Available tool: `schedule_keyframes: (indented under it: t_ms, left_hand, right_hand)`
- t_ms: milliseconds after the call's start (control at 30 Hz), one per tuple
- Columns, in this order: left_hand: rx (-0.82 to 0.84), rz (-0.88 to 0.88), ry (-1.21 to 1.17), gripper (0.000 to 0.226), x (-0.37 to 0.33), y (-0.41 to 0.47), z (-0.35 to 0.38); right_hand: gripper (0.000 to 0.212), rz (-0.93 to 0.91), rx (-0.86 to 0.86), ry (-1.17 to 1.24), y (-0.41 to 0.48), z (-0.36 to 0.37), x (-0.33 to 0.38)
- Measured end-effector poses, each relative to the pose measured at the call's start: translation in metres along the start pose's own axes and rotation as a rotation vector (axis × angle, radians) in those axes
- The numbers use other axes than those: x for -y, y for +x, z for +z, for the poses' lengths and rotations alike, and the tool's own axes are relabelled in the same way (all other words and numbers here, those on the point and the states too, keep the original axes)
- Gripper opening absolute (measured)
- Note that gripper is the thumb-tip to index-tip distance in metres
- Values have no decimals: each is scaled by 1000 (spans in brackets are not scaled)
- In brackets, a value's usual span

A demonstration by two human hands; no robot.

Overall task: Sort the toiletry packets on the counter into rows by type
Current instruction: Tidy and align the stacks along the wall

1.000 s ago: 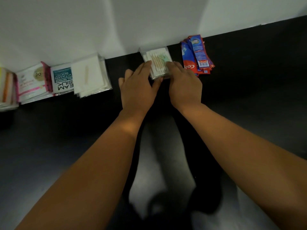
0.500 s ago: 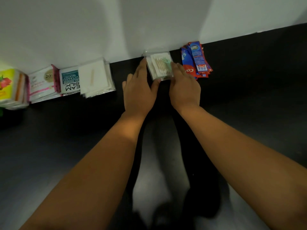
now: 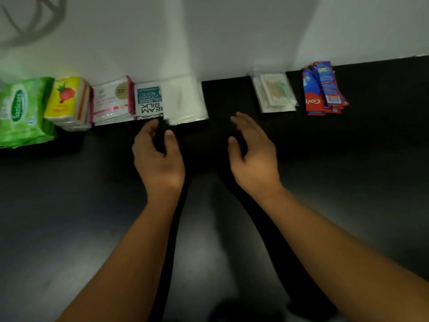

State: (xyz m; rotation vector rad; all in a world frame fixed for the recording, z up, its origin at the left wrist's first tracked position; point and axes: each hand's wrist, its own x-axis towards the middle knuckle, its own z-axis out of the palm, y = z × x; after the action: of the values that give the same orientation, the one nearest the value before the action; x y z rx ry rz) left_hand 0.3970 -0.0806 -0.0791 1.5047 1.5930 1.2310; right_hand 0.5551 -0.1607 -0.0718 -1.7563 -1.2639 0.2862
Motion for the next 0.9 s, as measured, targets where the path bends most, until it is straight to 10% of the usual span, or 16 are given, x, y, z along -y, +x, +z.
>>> schedule_keyframes:
  t_ms: [200, 400, 900]
  left_hand:
    - [248, 126, 62, 43, -8, 30, -1]
    - [410, 82, 69, 47, -18, 33, 8]
    - [549, 79, 84, 58, -4, -73, -69]
  right_hand:
    - [54, 370, 115, 307, 41, 51, 41]
    - [28, 374, 91, 309, 59, 73, 47]
    - [44, 346, 113, 227, -76, 24, 73]
